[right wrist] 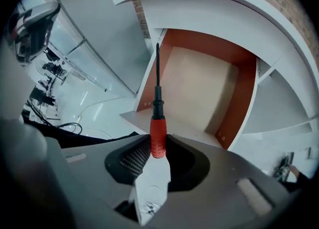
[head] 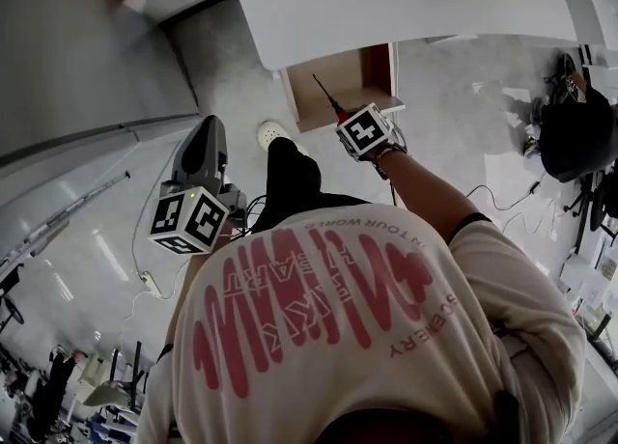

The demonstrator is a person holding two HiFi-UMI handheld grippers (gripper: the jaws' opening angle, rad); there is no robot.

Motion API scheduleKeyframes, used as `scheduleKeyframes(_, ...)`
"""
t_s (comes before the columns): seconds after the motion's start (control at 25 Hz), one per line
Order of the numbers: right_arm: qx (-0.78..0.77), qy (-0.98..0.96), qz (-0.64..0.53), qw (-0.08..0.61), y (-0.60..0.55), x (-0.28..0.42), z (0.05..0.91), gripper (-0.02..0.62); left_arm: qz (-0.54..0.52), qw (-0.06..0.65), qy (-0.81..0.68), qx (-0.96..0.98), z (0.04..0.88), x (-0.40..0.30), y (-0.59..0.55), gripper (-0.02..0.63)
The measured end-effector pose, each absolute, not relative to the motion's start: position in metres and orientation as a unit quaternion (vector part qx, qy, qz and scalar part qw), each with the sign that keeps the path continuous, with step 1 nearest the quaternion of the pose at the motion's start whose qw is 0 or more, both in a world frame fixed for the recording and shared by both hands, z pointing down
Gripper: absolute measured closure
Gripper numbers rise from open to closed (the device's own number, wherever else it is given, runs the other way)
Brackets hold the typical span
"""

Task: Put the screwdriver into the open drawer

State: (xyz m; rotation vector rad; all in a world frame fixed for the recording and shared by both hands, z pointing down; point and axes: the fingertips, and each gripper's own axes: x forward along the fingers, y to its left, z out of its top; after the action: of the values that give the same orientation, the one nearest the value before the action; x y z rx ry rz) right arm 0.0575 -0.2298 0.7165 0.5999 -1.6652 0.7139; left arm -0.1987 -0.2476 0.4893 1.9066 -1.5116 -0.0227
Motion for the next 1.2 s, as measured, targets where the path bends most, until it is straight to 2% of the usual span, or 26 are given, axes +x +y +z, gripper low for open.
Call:
scheduleKeyframes(0.16, 0.244, -0.692, 0.258, 0.628, -0.245, 0.074, 0.732, 0.485, -0.002, 0.363, -0.591, 0.721, 0.509, -0.209, -0.248, 0.603)
scheduleKeyframes(0.52, 0.209, -0.673, 0.211, 0.677, -0.277, 0.081, 0.774, 0.485, 0.002, 0.357, -0.602, 0.714, 0.53, -0.231, -0.269, 0.603)
scheduleKeyframes(1.2, 0.178, -0.656, 0.206, 0.704, -0.294, 0.08, 0.821, 0.485, 0.004, 0.35, -0.631, 0.692, 0.557, -0.25, -0.256, 0.603)
